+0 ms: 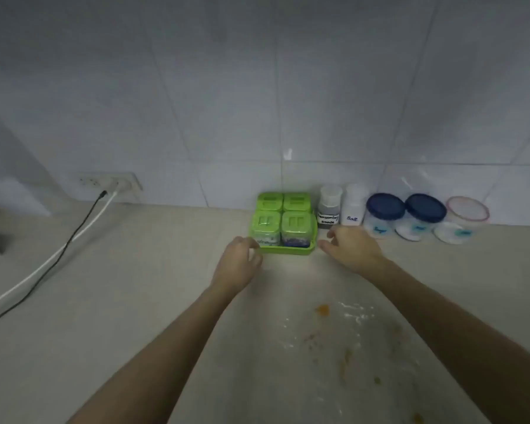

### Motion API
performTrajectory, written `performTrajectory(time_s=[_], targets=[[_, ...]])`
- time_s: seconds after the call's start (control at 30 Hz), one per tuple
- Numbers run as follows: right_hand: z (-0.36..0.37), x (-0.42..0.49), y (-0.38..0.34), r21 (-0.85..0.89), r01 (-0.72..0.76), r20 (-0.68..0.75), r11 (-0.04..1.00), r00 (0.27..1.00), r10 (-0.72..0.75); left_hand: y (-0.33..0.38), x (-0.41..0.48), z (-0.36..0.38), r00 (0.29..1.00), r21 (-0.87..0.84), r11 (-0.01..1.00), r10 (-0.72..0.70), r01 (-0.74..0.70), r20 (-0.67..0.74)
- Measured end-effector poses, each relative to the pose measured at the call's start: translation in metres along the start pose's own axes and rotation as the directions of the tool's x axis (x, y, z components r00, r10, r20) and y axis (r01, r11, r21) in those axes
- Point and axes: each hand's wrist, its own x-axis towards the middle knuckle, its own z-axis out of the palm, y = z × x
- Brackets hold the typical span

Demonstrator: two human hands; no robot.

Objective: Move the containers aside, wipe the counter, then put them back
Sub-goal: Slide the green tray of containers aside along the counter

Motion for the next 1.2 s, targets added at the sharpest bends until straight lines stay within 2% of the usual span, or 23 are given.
performTrajectory(time_s=[0.03,0.1,0.13,0.2,0.27,0.33,0.5,0.63,0.73,1.03,1.2], targets=[[0.009,0.012,0.004,0.079,0.001,0.017,0.997,1.0,-0.002,-0.006,0.01,0.01,0.998,-0.047,0.998,-0.042,0.04,-0.053],[0.029,0.033,0.01,0.229,0.038,0.063,0.973,0.997,-0.054,-0.018,0.029,0.027,0.967,-0.233,0.952,-0.228,0.198,-0.111],[0.034,0.039,0.009,0.303,0.035,0.069,0.952,0.996,-0.059,-0.017,0.037,0.03,0.941,-0.36,0.894,-0.322,0.266,-0.105],[0.055,0.06,0.013,0.446,-0.018,0.03,0.895,1.0,0.005,-0.021,0.059,0.043,0.901,-0.586,0.732,-0.433,0.347,-0.007],[0.07,0.076,0.012,0.609,-0.138,0.072,0.781,0.99,0.119,-0.026,0.078,0.051,0.89,-0.7,0.607,-0.447,0.377,0.092],[0.086,0.089,0.008,0.672,-0.233,0.123,0.703,0.971,0.204,-0.037,0.09,0.057,0.899,-0.714,0.591,-0.419,0.375,0.125],[0.094,0.107,0.009,0.809,-0.252,0.129,0.532,0.957,0.258,-0.048,0.099,0.051,0.901,-0.741,0.551,-0.4,0.384,0.169],[0.105,0.098,-0.01,0.794,-0.204,0.088,0.572,0.971,0.224,-0.071,0.08,0.034,0.875,-0.729,0.519,-0.423,0.446,0.234],[0.11,0.093,-0.047,0.8,-0.184,0.12,0.571,0.982,0.148,-0.098,0.058,0.011,0.868,-0.732,0.5,-0.424,0.462,0.258],[0.161,0.07,-0.21,0.803,-0.127,0.233,0.583,0.966,-0.11,-0.218,-0.04,-0.082,0.793,-0.739,0.482,-0.598,0.471,0.116],[0.202,0.058,-0.256,0.744,-0.114,0.333,0.659,0.917,-0.217,-0.258,-0.087,-0.101,0.745,-0.74,0.465,-0.662,0.487,0.074]])
